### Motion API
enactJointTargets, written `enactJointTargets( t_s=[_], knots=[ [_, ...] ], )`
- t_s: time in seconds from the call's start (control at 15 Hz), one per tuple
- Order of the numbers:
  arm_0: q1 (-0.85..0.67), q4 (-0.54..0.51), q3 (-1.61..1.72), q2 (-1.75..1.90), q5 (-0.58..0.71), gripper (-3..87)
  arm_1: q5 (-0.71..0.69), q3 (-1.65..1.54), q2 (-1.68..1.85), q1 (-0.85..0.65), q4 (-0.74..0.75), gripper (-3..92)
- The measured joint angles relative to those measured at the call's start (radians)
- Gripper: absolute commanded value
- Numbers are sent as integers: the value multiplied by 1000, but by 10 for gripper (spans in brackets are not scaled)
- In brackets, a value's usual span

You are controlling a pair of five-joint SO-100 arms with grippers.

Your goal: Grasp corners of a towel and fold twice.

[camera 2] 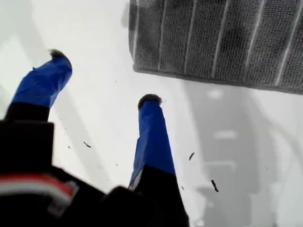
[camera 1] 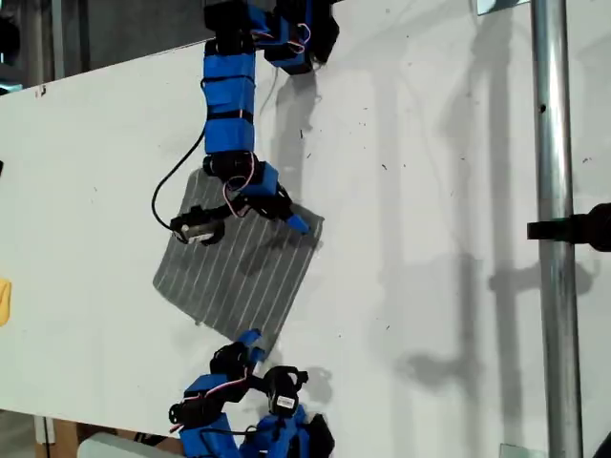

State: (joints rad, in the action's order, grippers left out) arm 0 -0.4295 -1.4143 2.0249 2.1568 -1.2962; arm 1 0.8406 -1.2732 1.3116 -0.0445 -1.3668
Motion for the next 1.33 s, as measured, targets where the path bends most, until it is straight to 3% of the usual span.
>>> enactJointTargets(
  t_s=[0.4, 0.53, 0.6, 0.93, 1.33],
  knots=[
    [-55, -12, 95, 101, 29, 132, -6, 110, -321, -28, 23, 293],
    [-55, -12, 95, 106, 29, 130, -6, 130, -385, -43, 48, 129],
    [-55, -12, 95, 106, 29, 129, -6, 143, -397, -48, 57, -3],
    [-64, -28, 89, 98, 38, 125, 0, 160, -400, -52, 75, -3],
    [-107, 6, -3, -120, 152, 243, 0, 160, -394, -41, 52, -3]
  ],
)
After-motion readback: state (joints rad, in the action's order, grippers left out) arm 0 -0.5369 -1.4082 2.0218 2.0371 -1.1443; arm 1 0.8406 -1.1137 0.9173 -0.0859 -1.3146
